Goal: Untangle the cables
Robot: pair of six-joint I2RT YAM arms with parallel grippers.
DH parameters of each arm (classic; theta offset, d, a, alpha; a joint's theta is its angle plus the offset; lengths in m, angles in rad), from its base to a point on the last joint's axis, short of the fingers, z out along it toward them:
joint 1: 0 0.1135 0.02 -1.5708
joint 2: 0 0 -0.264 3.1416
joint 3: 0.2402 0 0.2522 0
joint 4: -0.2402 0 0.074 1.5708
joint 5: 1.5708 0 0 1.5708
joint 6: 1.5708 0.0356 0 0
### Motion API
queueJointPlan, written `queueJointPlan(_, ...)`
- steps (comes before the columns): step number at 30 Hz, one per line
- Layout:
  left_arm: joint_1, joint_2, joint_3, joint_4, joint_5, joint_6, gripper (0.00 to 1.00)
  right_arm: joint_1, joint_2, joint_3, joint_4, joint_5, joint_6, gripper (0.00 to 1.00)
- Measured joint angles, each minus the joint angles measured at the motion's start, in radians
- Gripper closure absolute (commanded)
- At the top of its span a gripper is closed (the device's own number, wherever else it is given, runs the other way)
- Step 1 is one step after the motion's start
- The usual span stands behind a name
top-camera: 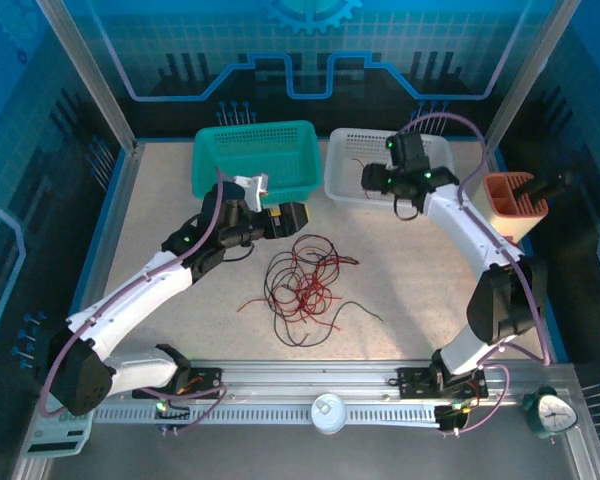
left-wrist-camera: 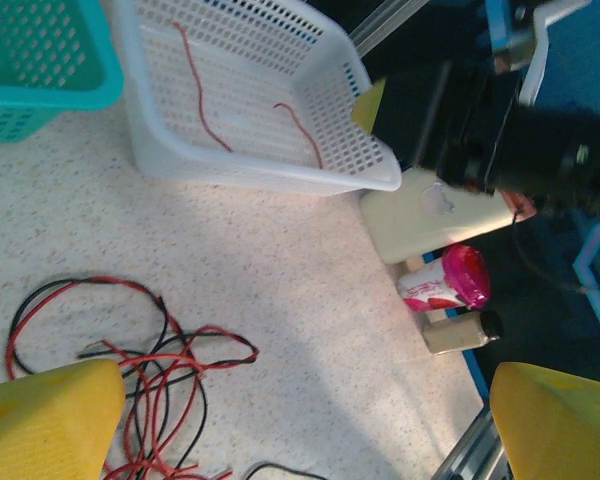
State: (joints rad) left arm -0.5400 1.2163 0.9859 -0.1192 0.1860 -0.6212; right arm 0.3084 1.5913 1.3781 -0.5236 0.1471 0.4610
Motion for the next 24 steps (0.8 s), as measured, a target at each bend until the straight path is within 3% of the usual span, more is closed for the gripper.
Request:
queueJointPlan(5, 0.0, 0.0, -0.034, -0.057, -0.071, -0.008, 0.04, 0.113, -0.076, -0.189, 0.031, -0.043, 0.037, 0.44)
queueJointPlan(11, 0.0, 0.0, -0.058, -0.109, -0.131, -0.02, 0.04, 0.222, -0.174, -0.269, 0.027, -0.072, 0.083, 0.46)
queueJointPlan(17, 0.0, 0.0, -0.058, -0.108, -0.142, -0.031, 0.04, 0.282, -0.415, -0.397, -0.063, 0.006, 0.172, 0.44)
queueJointPlan(24, 0.0, 0.021, -0.057, -0.09, -0.131, -0.034, 0.04, 0.28, -0.598, -0.569, -0.257, 0.073, 0.27, 0.4)
